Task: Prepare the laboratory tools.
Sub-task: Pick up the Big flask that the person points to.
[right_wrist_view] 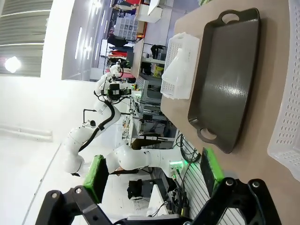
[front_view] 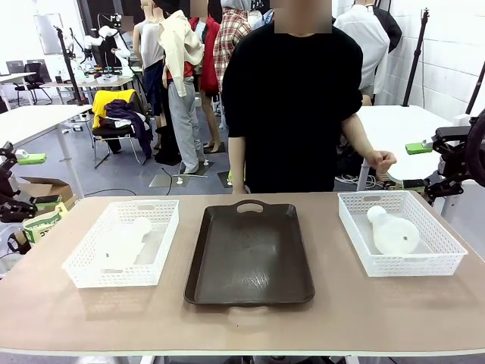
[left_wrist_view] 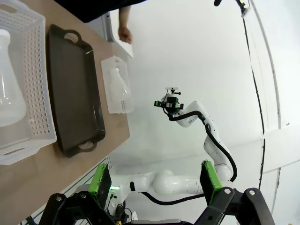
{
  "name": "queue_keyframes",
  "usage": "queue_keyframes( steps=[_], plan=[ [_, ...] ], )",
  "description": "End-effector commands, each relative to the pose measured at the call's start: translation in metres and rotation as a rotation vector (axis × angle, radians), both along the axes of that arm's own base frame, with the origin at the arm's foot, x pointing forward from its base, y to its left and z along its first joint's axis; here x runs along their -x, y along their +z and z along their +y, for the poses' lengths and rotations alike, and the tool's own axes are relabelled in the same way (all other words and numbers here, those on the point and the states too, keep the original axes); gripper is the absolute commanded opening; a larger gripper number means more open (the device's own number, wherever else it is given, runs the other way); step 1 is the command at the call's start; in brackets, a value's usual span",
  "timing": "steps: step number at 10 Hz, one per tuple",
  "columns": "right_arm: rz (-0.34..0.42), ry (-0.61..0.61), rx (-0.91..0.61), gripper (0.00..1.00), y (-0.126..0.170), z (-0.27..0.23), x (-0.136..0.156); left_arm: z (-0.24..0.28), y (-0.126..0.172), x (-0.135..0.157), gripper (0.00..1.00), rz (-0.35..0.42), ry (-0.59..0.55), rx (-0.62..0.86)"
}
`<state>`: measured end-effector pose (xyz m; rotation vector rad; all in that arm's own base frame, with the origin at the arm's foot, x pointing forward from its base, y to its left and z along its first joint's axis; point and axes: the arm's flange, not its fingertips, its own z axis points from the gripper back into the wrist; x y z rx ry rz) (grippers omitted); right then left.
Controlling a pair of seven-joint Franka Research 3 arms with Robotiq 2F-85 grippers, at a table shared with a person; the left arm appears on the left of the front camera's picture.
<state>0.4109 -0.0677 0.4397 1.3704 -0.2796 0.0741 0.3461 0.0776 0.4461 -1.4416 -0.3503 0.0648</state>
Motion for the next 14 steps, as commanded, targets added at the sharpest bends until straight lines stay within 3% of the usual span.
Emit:
queue_keyframes(
  steps=[1, 14],
  plan=[
    [0.002, 0.004, -0.006, 1.0, -0.0017, 0.0014, 0.0009, 0.0004, -0.0012, 0.0012, 1.0, -0.003, -0.013, -0.002],
    [0.002, 0.004, -0.006, 1.0, -0.0017, 0.0014, 0.0009, 0.0004, -0.0012, 0.0012, 1.0, -0.003, -0.013, -0.002]
  ],
)
